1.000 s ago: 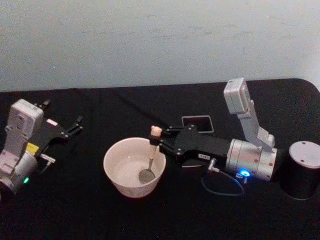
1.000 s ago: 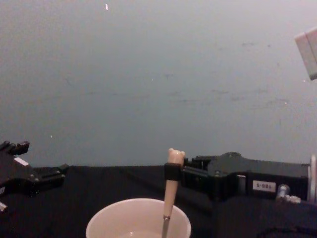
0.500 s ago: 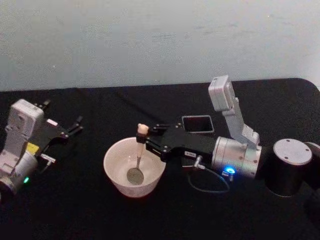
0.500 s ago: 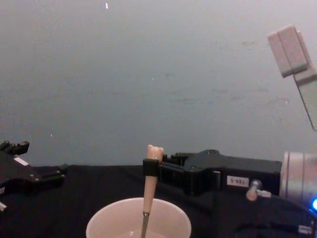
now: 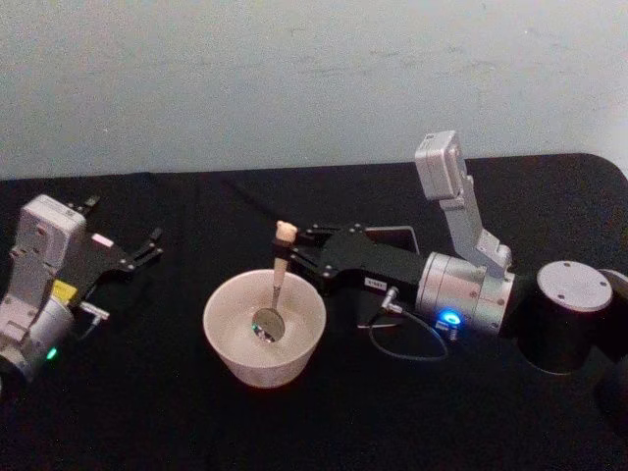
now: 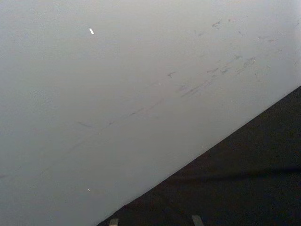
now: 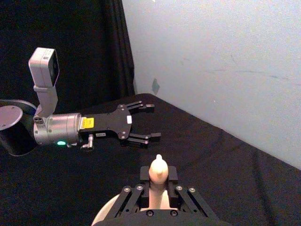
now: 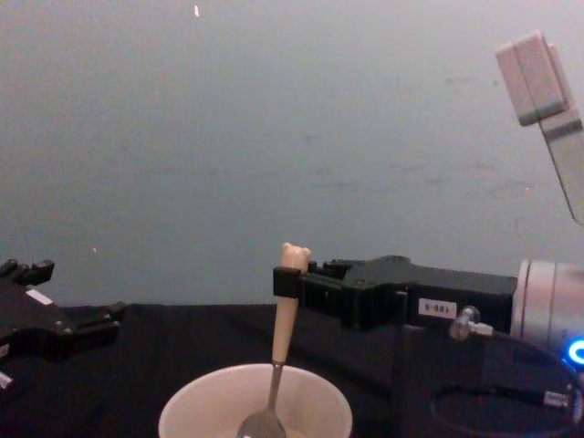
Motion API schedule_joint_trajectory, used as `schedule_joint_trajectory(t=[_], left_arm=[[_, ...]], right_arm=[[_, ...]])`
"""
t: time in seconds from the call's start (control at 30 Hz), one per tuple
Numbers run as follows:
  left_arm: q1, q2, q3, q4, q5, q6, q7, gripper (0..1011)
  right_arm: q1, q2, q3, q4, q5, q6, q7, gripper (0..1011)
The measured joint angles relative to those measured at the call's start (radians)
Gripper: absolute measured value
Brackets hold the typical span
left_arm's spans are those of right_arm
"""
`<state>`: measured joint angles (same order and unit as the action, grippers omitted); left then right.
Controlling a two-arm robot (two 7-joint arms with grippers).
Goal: Pick up the stirring spoon with one hand, stir inside the cup, then place it back in its original position.
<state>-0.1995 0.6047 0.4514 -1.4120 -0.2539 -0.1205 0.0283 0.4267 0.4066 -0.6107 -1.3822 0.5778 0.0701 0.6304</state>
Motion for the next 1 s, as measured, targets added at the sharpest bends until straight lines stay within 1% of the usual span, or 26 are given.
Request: schedule_joint_trajectory(t=[0.27,0.4,0.5,0.73,0.77,0.83,0.93,0.97,1.0], left_arm=[[0.000,0.000,0.000,0.000,0.000,0.000,0.000,1001],[0.000,0.000,0.000,0.000,0.000,0.000,0.000,1001],[0.000,0.000,0.000,0.000,0.000,0.000,0.000,1001],[0.000,0.000,0.000,0.000,0.000,0.000,0.000,1001],[0.000,0.000,0.000,0.000,0.000,0.000,0.000,1001],[0.000,0.000,0.000,0.000,0.000,0.000,0.000,1001],[0.000,0.000,0.000,0.000,0.000,0.000,0.000,1001],[0.000,0.000,0.000,0.000,0.000,0.000,0.000,1001],[0.000,0.000,0.000,0.000,0.000,0.000,0.000,1001]], right_arm=[[-0.001,0.001,0.008,-0.004,0.007,-0.001,-0.004,214],[-0.006,0.006,0.021,-0.016,0.017,0.001,-0.013,214],[-0.013,0.012,0.038,-0.033,0.033,0.002,-0.024,214],[-0.030,0.036,0.085,-0.077,0.083,0.015,-0.043,214],[-0.033,0.043,0.096,-0.087,0.097,0.019,-0.046,214],[-0.038,0.050,0.107,-0.097,0.112,0.022,-0.048,214],[-0.050,0.072,0.133,-0.124,0.146,0.027,-0.053,214],[-0.050,0.072,0.133,-0.124,0.146,0.027,-0.053,214],[-0.055,0.082,0.145,-0.135,0.160,0.027,-0.055,214]])
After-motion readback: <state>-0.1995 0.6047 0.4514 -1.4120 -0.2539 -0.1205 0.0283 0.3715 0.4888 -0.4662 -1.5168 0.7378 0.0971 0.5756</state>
